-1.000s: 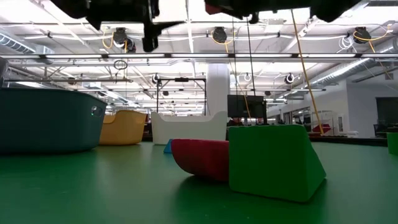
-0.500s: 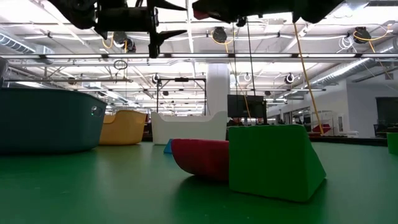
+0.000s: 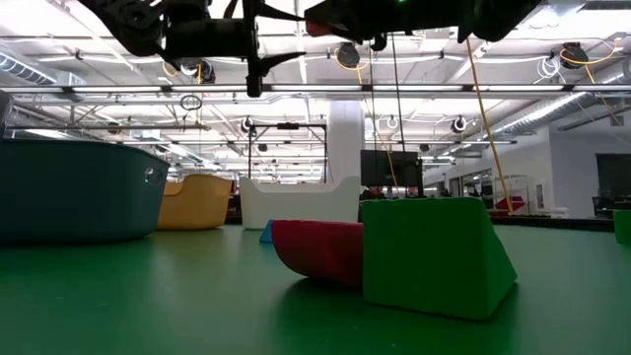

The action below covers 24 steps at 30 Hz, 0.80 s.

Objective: Sort & place blocks by color
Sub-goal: Put the pink block into the white bin

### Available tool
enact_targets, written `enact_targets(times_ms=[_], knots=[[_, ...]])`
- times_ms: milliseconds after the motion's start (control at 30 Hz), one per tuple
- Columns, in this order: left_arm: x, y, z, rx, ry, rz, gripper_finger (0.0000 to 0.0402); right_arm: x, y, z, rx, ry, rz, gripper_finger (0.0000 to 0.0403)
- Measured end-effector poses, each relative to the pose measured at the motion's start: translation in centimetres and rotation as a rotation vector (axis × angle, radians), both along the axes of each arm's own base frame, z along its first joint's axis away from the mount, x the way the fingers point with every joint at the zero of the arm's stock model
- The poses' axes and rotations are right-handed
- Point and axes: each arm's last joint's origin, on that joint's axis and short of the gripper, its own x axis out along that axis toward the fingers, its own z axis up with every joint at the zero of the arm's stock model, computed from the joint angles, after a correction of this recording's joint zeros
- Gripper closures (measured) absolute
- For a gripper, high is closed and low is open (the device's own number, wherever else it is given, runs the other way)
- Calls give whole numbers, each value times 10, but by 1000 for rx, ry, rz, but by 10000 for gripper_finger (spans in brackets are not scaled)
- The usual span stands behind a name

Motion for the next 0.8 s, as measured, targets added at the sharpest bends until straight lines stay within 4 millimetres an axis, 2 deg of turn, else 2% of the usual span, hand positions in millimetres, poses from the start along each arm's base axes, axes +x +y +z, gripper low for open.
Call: enact_targets(times_ms=[167,800], knots=[[5,-7,-1,1,-13,-38,167,-1,-7,0,0,0,-21,280],[8,-17,2,40,-50,-140,167,1,-5,6,-9,-24,31,280]])
